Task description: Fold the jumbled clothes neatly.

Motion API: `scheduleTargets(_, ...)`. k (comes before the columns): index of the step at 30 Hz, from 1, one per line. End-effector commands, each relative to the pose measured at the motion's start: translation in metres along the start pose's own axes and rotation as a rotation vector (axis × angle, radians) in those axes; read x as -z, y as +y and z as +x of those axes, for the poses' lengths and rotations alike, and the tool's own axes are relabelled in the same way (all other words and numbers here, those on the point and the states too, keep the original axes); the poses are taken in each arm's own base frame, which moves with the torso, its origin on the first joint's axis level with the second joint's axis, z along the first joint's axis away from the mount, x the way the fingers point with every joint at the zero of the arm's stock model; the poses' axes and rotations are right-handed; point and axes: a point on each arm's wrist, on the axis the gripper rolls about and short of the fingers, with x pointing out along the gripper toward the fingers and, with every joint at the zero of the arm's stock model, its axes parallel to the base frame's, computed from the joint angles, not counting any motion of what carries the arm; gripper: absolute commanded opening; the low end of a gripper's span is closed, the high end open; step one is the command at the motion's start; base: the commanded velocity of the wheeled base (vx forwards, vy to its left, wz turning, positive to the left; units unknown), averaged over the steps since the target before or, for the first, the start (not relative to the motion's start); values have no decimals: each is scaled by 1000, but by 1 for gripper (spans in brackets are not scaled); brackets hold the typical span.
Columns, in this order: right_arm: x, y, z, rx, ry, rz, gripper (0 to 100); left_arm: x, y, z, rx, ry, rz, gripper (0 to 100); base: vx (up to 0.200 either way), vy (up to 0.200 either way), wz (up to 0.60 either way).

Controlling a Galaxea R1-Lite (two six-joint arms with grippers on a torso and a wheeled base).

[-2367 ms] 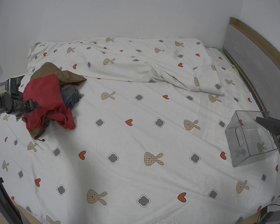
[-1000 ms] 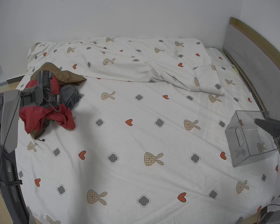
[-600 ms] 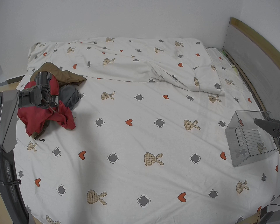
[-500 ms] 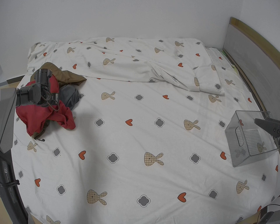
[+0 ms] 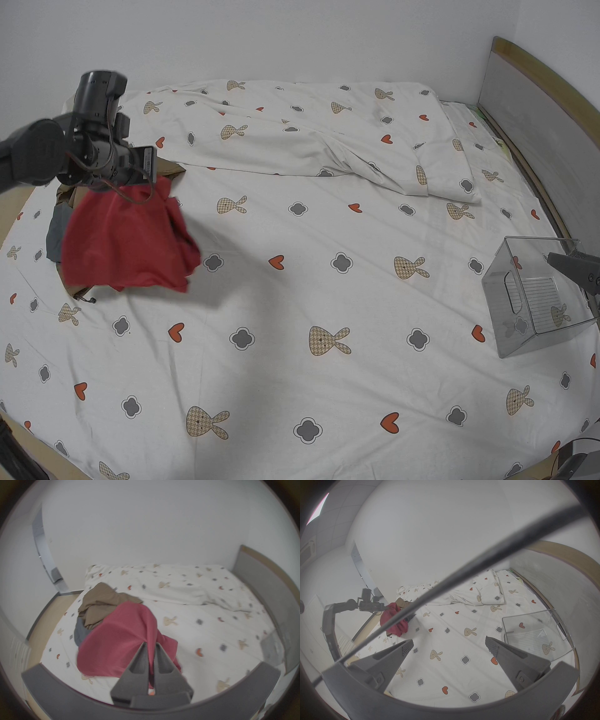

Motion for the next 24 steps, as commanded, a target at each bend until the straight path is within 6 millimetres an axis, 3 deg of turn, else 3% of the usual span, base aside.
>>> scheduleTargets(1, 1, 0, 0, -3, 5, 0, 100, -36, -32, -135, 255, -183, -16, 0, 0, 0, 0)
scheduleTargets(2, 2, 0, 1, -5, 12, 1, 100, -43, -39, -164, 332, -212, -18, 0, 0, 0, 0)
scheduleTargets(4, 2, 0, 1, -6, 12, 1, 100, -48, -45, -189, 406, -223, -18, 0, 0, 0, 0)
scheduleTargets(7, 2, 0, 2, -7, 14, 0, 100, -39, -55, -193, 446, -160, 1, 0, 0, 0, 0)
scheduleTargets(16, 4, 4, 3, -38, 33, -10, 100, -25, -80, -182, 623, 21, -94, 0, 0, 0, 0)
scheduleTargets(21, 7, 4, 4, -43, 43, -12, 100, 6, -93, -161, 705, 213, -77, 0, 0, 0, 0)
scheduleTargets(24, 7, 4, 5, -43, 48, -12, 100, 14, -93, -156, 717, 265, -78, 0, 0, 0, 0)
